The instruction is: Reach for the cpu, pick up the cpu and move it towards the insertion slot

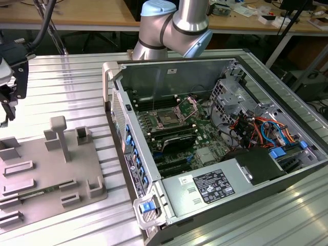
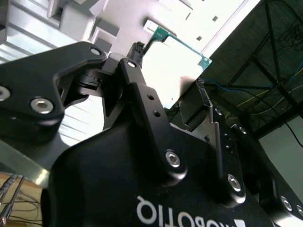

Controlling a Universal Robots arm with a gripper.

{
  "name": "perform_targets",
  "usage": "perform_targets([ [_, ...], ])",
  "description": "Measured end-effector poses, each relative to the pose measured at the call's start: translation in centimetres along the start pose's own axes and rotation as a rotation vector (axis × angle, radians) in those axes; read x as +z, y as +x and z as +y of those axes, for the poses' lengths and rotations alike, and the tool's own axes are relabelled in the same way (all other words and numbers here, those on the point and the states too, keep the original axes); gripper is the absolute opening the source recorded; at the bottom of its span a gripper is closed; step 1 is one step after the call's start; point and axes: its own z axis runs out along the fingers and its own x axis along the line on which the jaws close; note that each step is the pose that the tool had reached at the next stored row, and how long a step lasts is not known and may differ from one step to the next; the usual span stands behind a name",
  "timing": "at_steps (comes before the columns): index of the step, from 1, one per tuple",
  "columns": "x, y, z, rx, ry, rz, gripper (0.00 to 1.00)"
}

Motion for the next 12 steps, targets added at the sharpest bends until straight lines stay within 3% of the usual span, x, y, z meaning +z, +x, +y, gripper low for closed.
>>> perform_targets([
  [5,-1.37,-0.04,0.04,0.0,-0.0002,0.0002,0.55],
  [9,-1.51,-0.12,0.03,0.0,-0.0002,0.0001,0.55],
  [12,-1.53,-0.7,0.01,0.0,0.0,0.0002,0.55],
])
